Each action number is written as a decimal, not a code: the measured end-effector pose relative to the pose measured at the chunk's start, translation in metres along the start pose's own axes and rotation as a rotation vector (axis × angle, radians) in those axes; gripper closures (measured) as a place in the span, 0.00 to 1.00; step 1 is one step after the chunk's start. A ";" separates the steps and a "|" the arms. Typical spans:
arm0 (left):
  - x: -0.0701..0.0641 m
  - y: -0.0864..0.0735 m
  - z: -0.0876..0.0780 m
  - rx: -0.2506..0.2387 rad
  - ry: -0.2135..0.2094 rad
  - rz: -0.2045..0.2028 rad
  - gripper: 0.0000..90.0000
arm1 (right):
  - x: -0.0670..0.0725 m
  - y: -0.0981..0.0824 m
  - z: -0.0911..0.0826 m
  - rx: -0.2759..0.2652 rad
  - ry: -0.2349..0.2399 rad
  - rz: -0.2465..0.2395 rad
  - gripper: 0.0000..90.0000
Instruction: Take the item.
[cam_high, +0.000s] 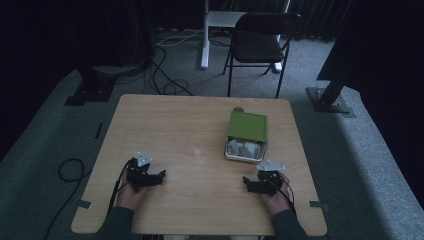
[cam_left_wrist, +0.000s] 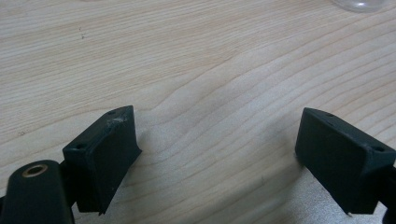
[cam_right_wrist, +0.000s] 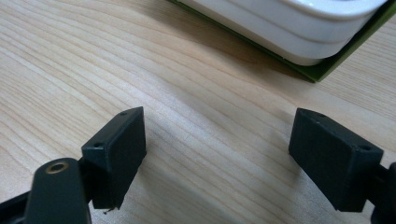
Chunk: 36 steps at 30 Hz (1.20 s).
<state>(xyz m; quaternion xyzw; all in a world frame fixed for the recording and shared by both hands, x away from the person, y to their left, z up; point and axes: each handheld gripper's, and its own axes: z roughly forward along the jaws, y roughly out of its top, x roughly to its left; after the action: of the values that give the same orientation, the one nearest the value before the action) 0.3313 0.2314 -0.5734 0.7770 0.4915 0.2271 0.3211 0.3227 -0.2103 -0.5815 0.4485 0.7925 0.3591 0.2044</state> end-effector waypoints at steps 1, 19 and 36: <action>0.000 0.000 0.000 0.000 0.000 0.000 0.15 | 0.000 0.000 0.000 0.000 0.000 0.000 0.20; 0.000 0.000 0.000 0.000 0.000 0.000 0.15 | 0.001 0.001 -0.003 0.014 0.016 -0.013 0.25; 0.000 0.000 0.000 0.000 0.000 0.000 0.15 | 0.011 0.009 -0.018 -0.026 0.042 -0.053 0.39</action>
<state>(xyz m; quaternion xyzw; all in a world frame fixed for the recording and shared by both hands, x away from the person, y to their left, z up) 0.3313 0.2314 -0.5734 0.7770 0.4914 0.2271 0.3212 0.3108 -0.2046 -0.5632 0.4170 0.8036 0.3732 0.2030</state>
